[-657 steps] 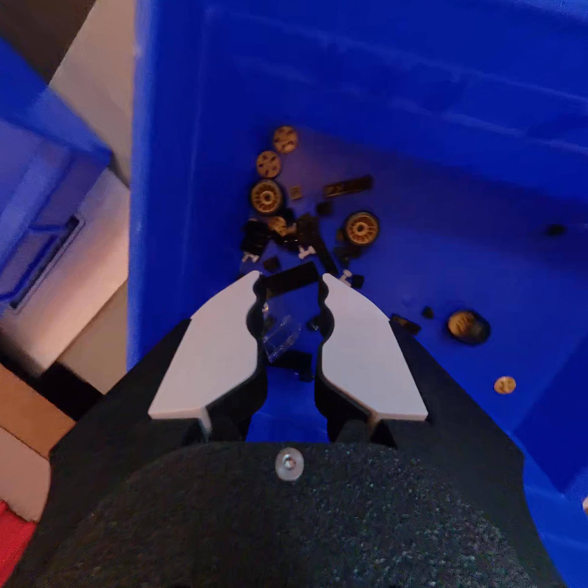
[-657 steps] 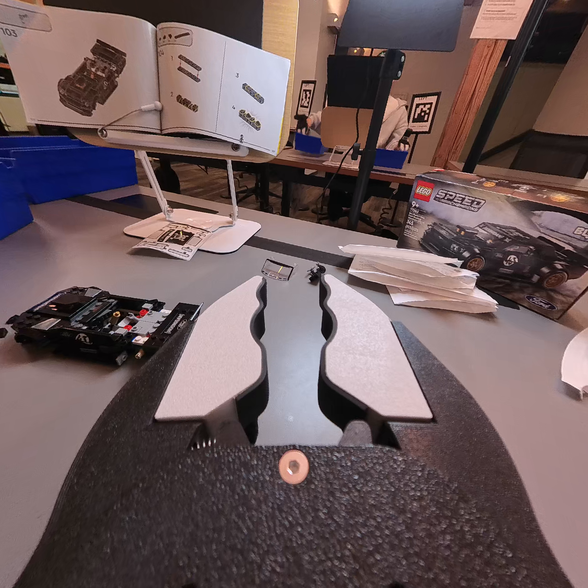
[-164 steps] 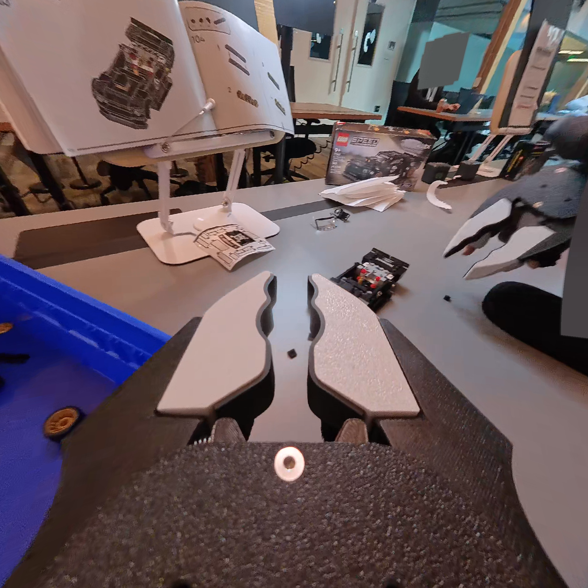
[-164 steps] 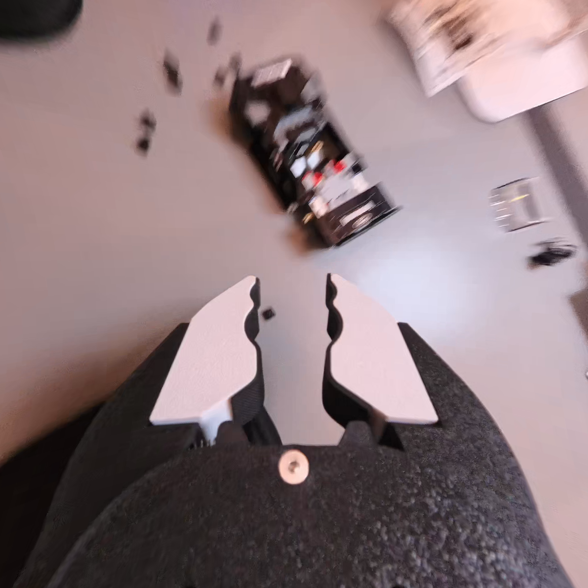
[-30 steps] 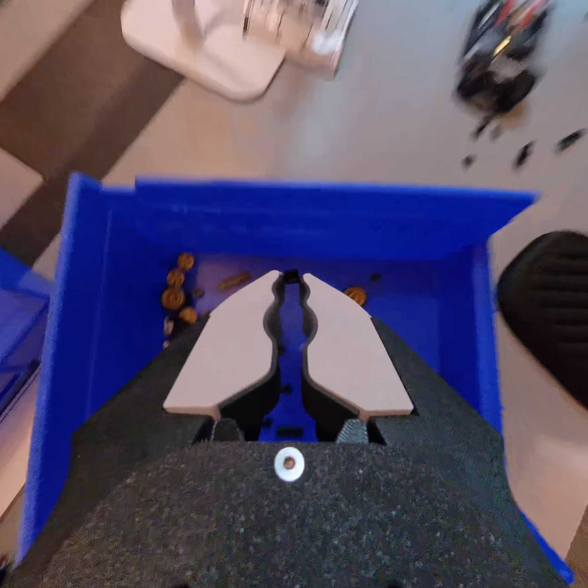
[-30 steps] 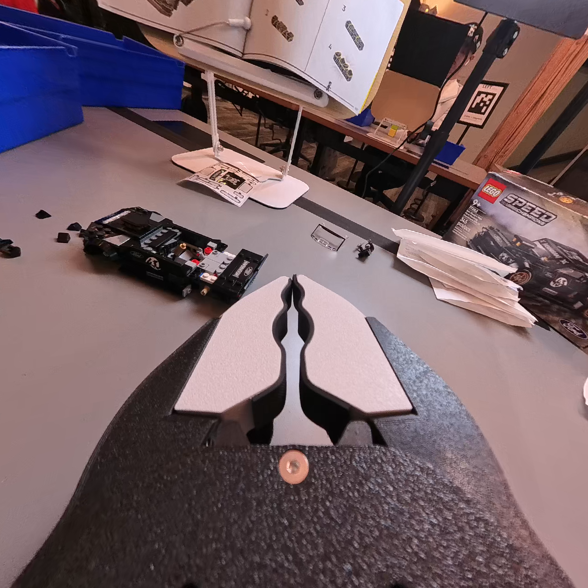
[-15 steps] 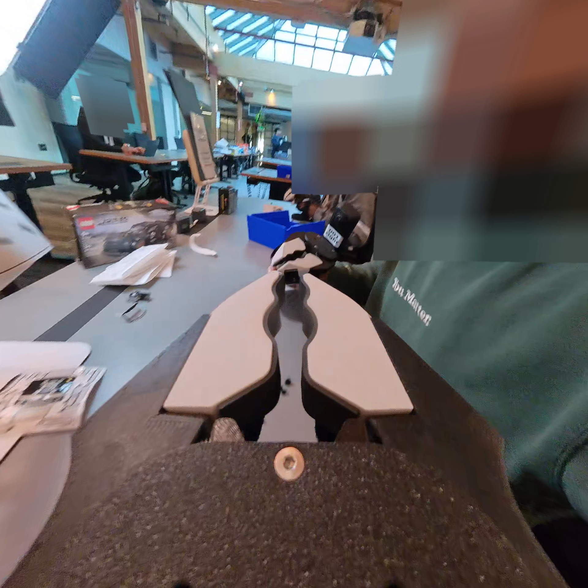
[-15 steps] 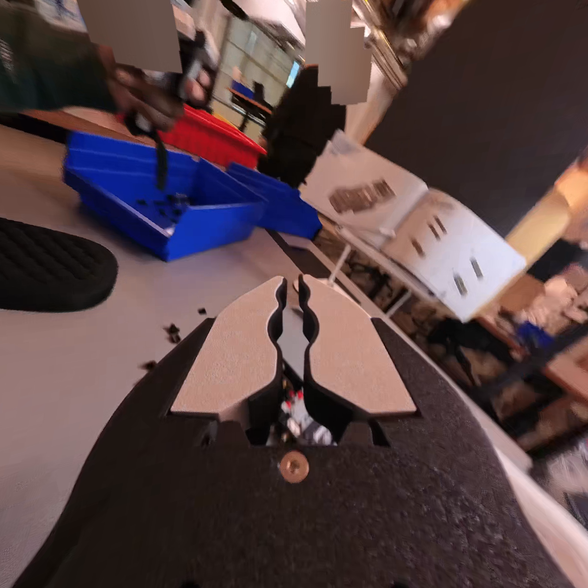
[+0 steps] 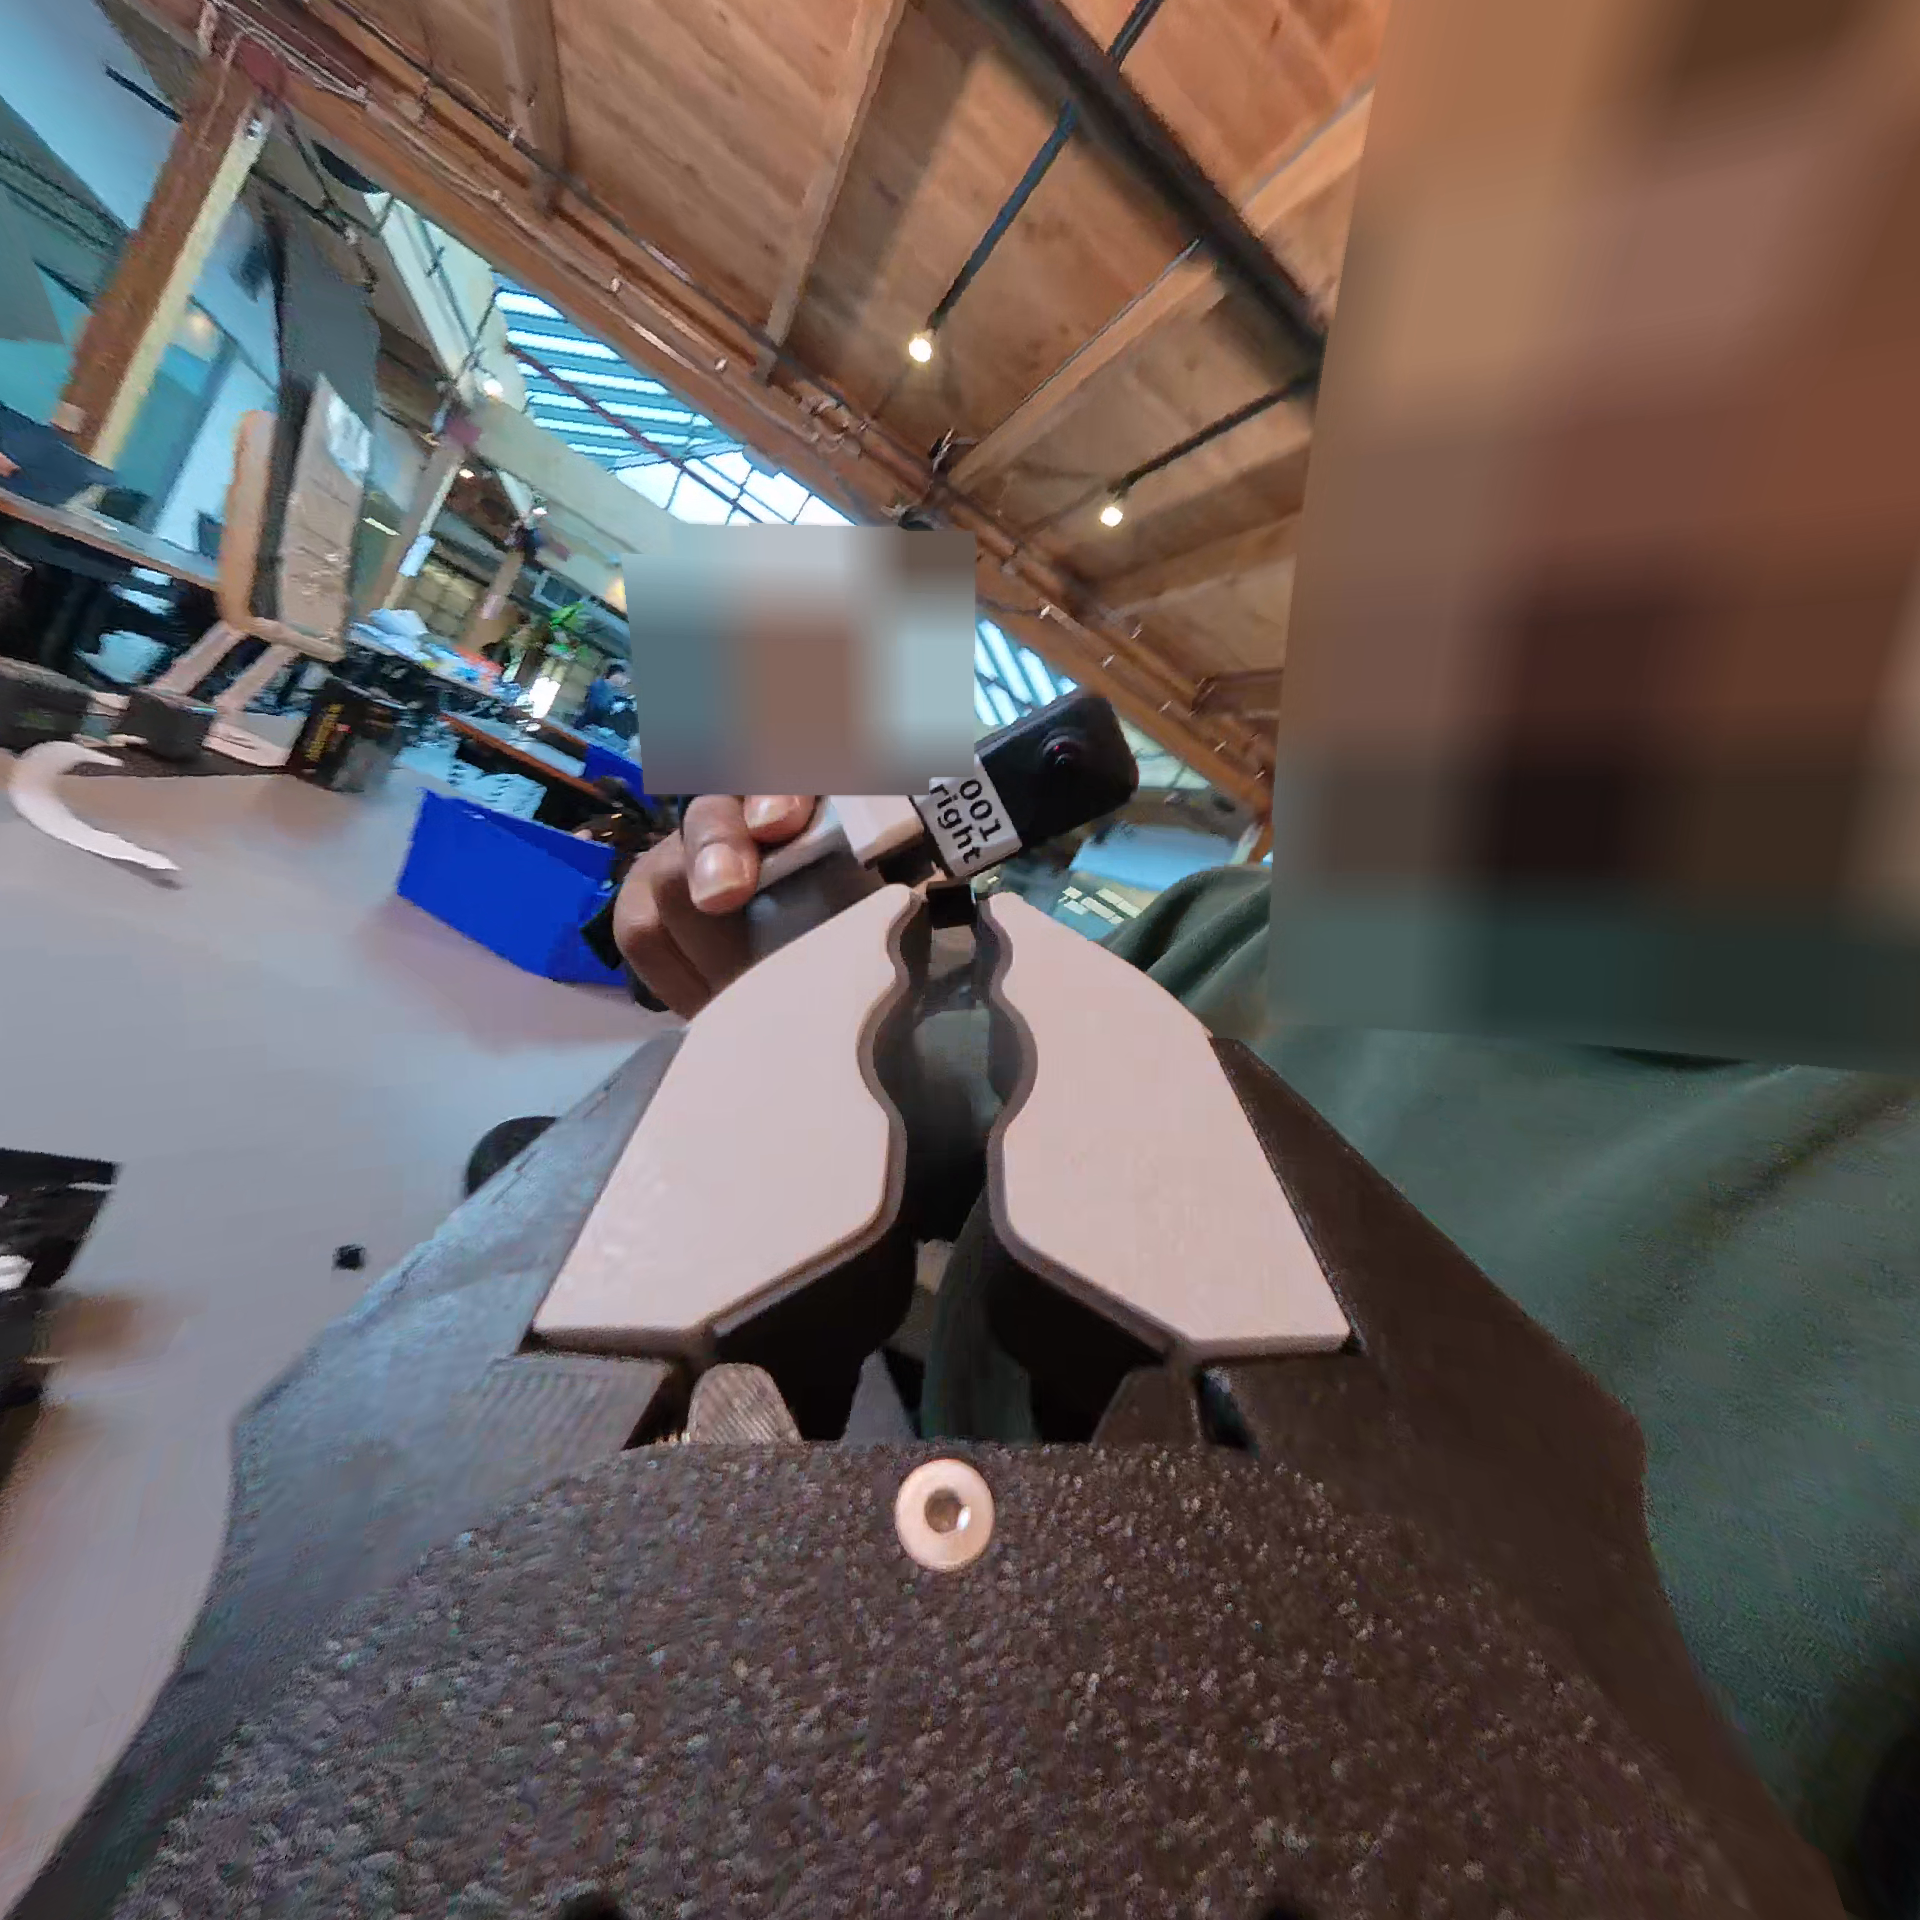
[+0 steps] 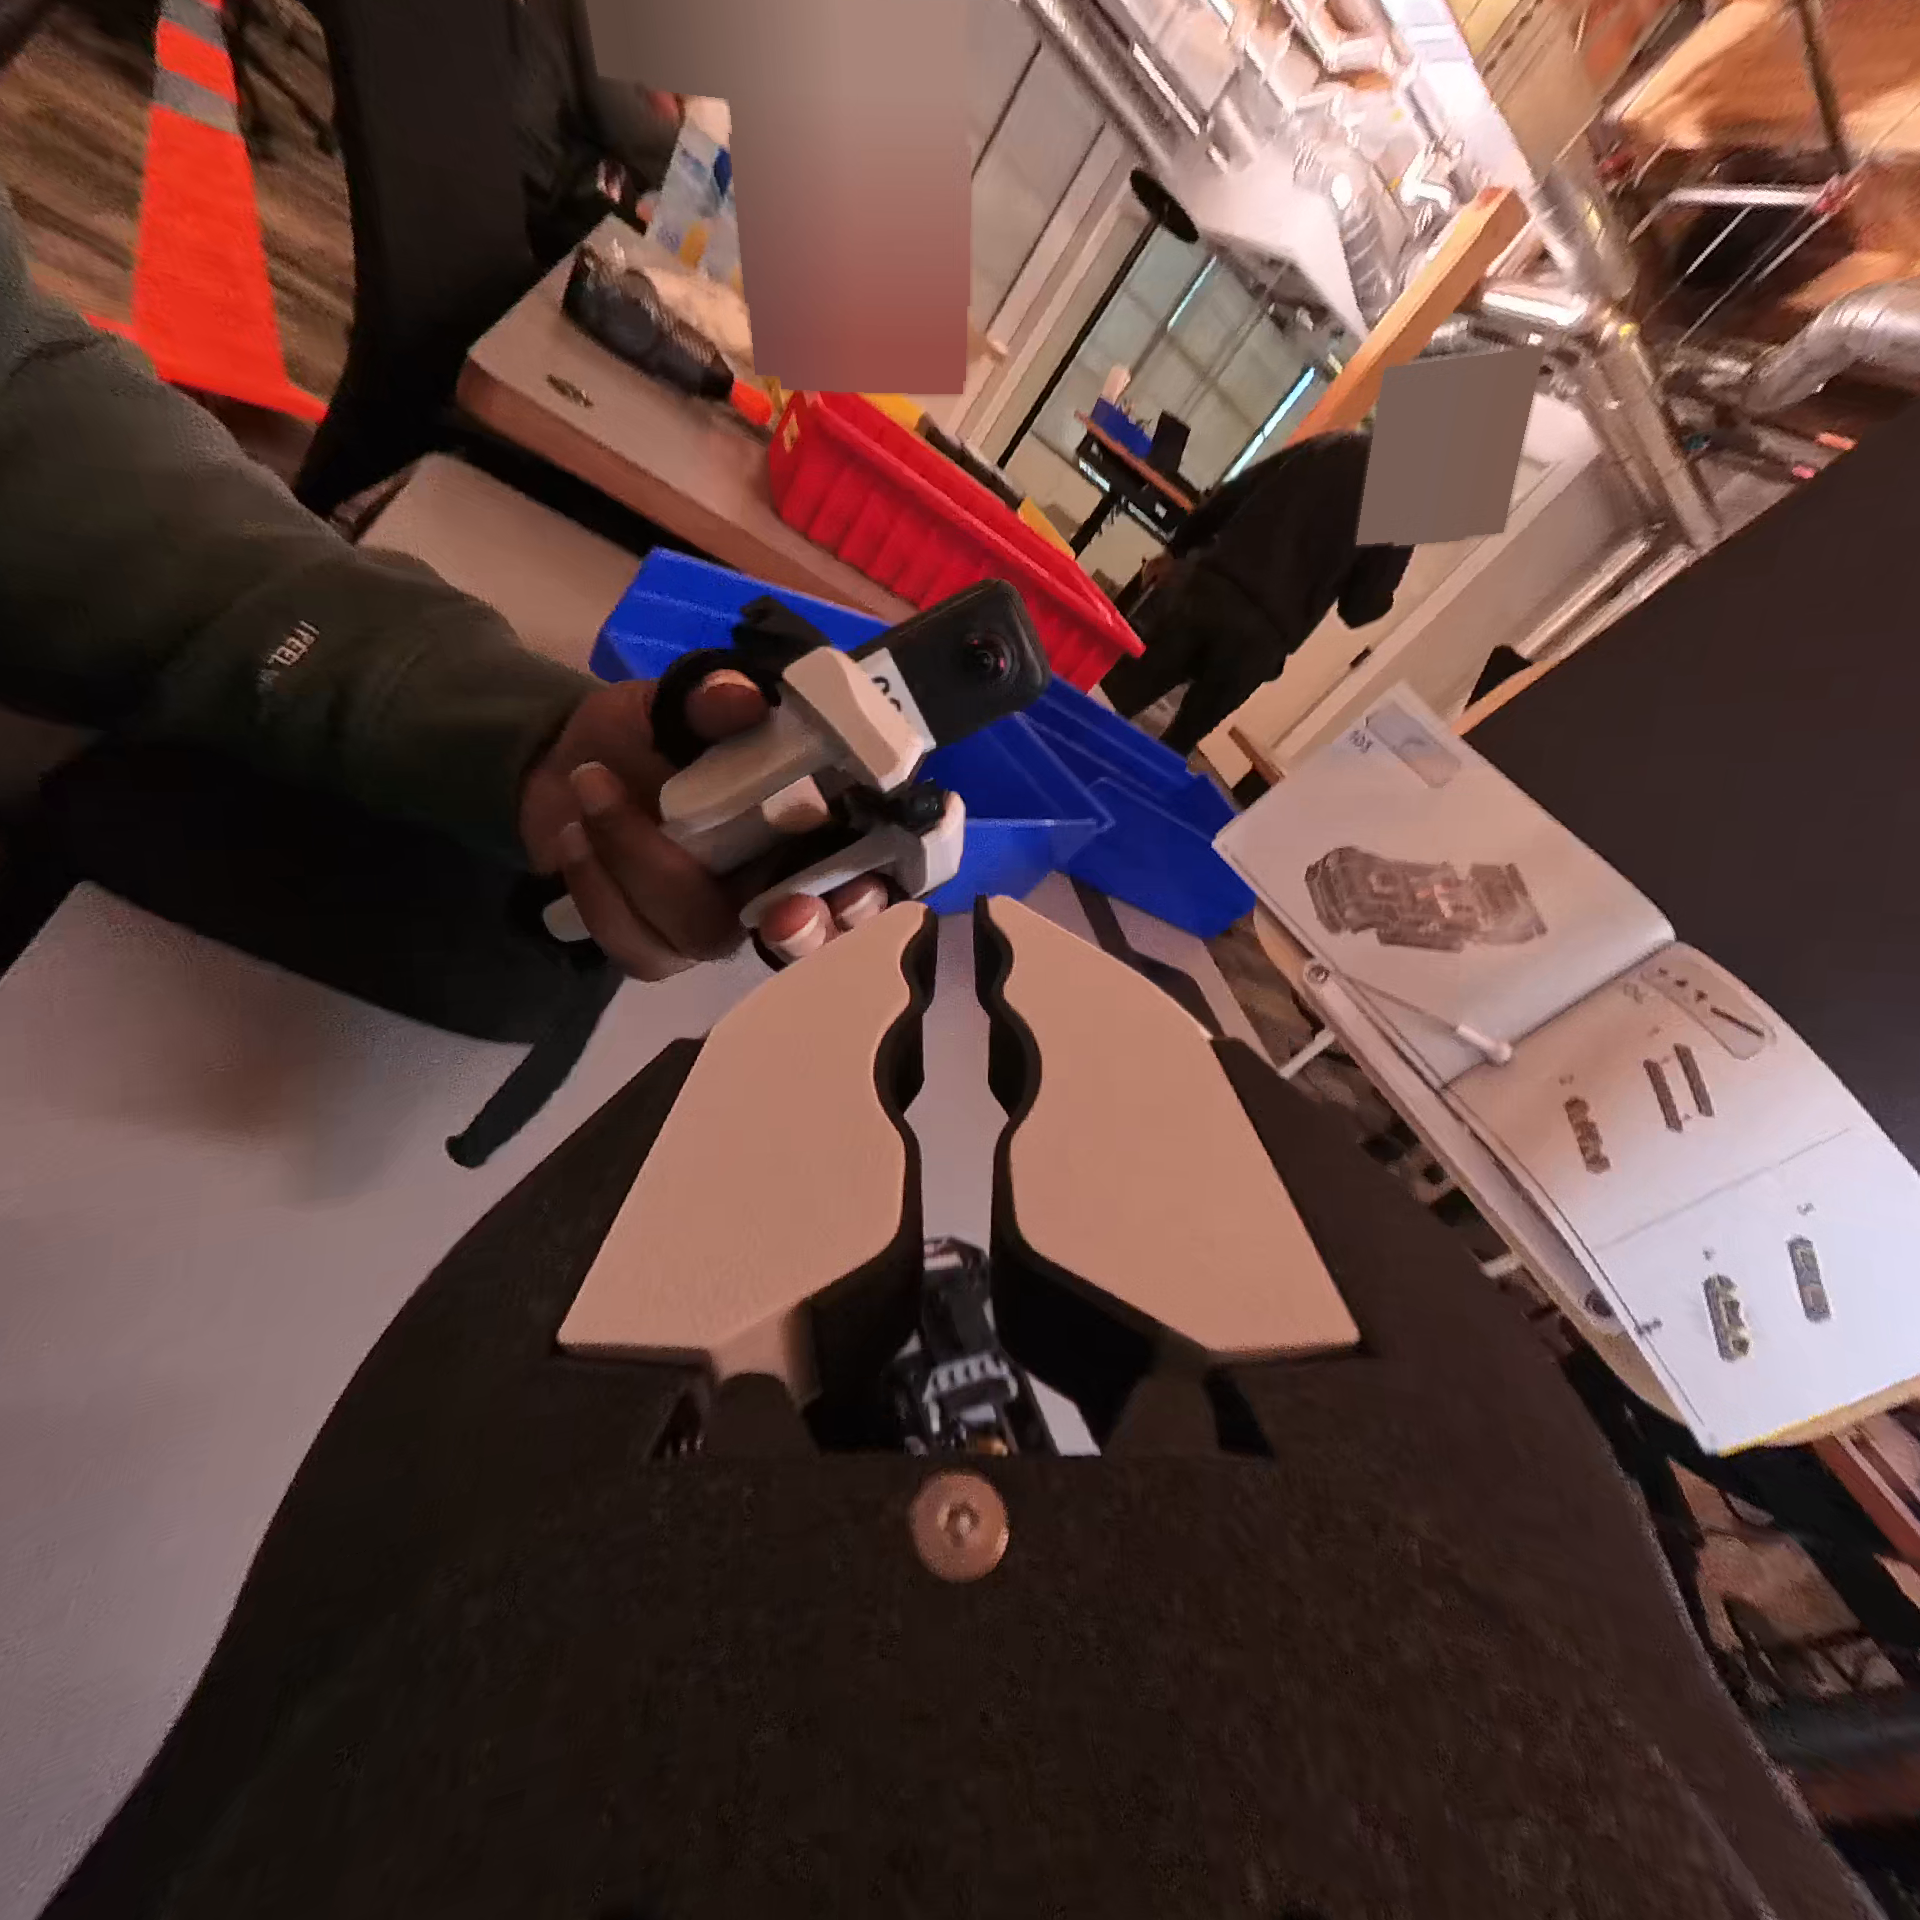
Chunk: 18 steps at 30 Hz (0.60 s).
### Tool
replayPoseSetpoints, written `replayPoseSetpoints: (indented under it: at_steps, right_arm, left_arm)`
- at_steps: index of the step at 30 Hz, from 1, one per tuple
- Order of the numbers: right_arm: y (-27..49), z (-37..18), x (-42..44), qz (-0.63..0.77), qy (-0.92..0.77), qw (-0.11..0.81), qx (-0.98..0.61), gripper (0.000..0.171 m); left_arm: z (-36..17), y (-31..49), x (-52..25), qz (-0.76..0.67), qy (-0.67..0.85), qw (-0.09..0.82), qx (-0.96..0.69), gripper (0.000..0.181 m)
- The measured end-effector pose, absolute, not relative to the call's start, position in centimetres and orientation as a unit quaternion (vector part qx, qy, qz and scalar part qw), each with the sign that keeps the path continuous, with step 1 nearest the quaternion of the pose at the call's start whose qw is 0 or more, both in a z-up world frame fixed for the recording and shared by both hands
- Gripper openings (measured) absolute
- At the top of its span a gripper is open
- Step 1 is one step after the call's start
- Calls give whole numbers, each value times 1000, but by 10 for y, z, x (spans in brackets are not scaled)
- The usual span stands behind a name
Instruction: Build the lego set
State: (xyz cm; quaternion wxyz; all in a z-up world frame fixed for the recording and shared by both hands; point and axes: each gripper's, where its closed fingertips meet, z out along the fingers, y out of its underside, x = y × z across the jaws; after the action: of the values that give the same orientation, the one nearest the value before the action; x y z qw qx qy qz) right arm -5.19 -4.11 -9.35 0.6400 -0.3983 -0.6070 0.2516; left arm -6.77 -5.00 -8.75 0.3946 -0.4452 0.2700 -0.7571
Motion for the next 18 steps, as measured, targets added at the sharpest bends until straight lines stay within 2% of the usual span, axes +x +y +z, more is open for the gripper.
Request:
replayPoseSetpoints:
  at_steps: [9, 18]
  right_arm:
    - [-48, -106, -49, 221, -626, 627, -408, 6]
    - [-53, -111, -59, 215, -657, 611, -387, 8]
  left_arm:
    - [-102, -51, -48, -788, 259, 335, -447, 9]
    - [-106, -57, -52, -785, 268, 339, -444, 9]
